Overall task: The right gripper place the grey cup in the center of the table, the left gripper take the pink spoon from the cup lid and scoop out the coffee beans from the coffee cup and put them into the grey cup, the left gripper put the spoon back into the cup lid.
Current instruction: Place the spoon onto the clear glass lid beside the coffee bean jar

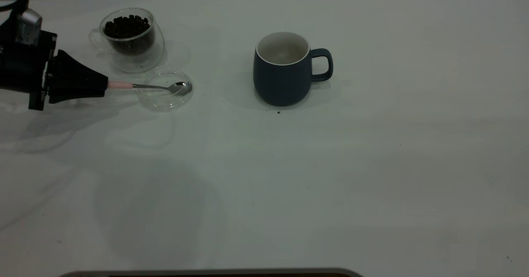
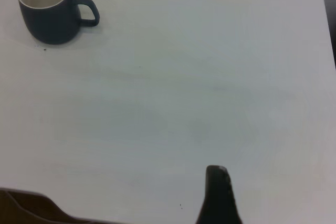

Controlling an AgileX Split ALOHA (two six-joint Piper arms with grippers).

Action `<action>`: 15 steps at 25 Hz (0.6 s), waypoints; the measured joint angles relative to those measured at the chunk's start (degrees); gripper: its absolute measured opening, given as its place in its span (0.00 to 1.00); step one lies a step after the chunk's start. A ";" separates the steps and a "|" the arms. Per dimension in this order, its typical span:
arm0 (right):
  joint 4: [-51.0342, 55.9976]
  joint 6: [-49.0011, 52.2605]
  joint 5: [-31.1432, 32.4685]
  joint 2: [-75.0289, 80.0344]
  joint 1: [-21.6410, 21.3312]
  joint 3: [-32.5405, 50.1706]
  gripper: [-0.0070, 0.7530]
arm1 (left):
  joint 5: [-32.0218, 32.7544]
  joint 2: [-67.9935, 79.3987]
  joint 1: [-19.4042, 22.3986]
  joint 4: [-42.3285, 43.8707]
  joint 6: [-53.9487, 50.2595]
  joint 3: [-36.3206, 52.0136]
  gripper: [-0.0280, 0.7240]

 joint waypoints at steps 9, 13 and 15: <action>0.00 0.00 0.00 0.00 0.00 0.00 0.79 | -1.87 0.09 -0.04 -0.22 0.79 0.00 0.44; 0.00 0.00 0.00 0.00 0.00 0.00 0.79 | -1.87 0.13 -0.04 0.08 1.49 -0.68 0.68; 0.00 0.00 0.00 0.00 0.00 0.00 0.79 | -1.87 0.13 -0.04 1.49 1.37 -2.20 0.78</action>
